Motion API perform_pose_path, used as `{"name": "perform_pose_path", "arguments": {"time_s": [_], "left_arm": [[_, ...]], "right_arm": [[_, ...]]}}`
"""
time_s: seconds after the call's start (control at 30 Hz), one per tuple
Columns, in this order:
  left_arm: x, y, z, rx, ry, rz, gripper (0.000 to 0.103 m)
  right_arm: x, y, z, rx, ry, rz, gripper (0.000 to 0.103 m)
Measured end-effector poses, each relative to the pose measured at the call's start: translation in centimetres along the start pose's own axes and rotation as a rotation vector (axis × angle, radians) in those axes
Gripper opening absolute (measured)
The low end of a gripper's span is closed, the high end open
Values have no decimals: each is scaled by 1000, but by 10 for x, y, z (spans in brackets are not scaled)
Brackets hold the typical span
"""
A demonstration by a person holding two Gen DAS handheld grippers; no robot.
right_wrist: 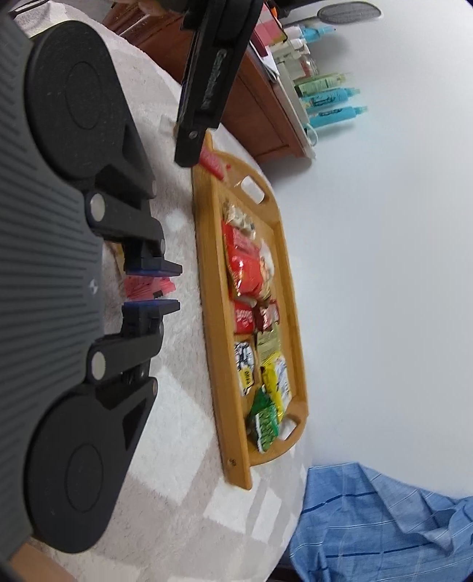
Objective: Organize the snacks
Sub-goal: 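Grasp the red-printed cake packet with the left tool while the right tool reaches the pink packet, then grasp the pink-wrapped nut bar with the right tool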
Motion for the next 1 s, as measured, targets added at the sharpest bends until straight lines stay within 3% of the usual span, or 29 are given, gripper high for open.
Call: {"name": "perform_pose_path", "arguments": {"time_s": [0.07,0.1,0.23,0.3,0.37,0.43,0.57,0.7,0.8,0.87,0.97,1.0], "left_arm": [[-1,-1,0,0,3,-3,32],[-2,-1,0,2,3,-5,32],[-6,-3,0,3,6,-14,32],[-6,-3,0,5,6,-15,32],[-7,-3,0,6,8,-15,32],[-7,-2,1,4,10,-11,32],[-7,-1,0,3,12,-8,32],[-7,-1,-1,3,12,-8,32],[-8,-1,0,0,12,-8,32],[-8,-1,2,-5,13,-7,32],[-7,-2,4,-7,9,-3,32],[-7,-3,5,-6,9,-4,32]], "right_arm": [[-1,2,1,-1,-16,5,35],[-3,3,0,3,-16,6,48],[-12,6,-12,40,60,-21,72],[-16,2,-21,36,120,-41,77],[-18,-7,-29,10,191,-77,77],[-16,-12,-28,-8,183,-90,77],[-10,-10,-5,-79,44,-83,79],[-9,3,23,-104,-101,-60,89],[-8,11,33,-156,-148,-33,89],[-6,12,36,-116,-182,-27,82],[-2,12,32,10,-195,-62,68],[-1,9,27,30,-185,-85,60]]}}
Point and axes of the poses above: each gripper's, at about its wrist camera, not at the fingertips, and y roughly against the way its jaws point, z to its right, x to its top, the point moved 1 cm from there along -y, roughly the way its jaws point, and after that the axes turned 3 degrees about -y, right-handed, at the moved point
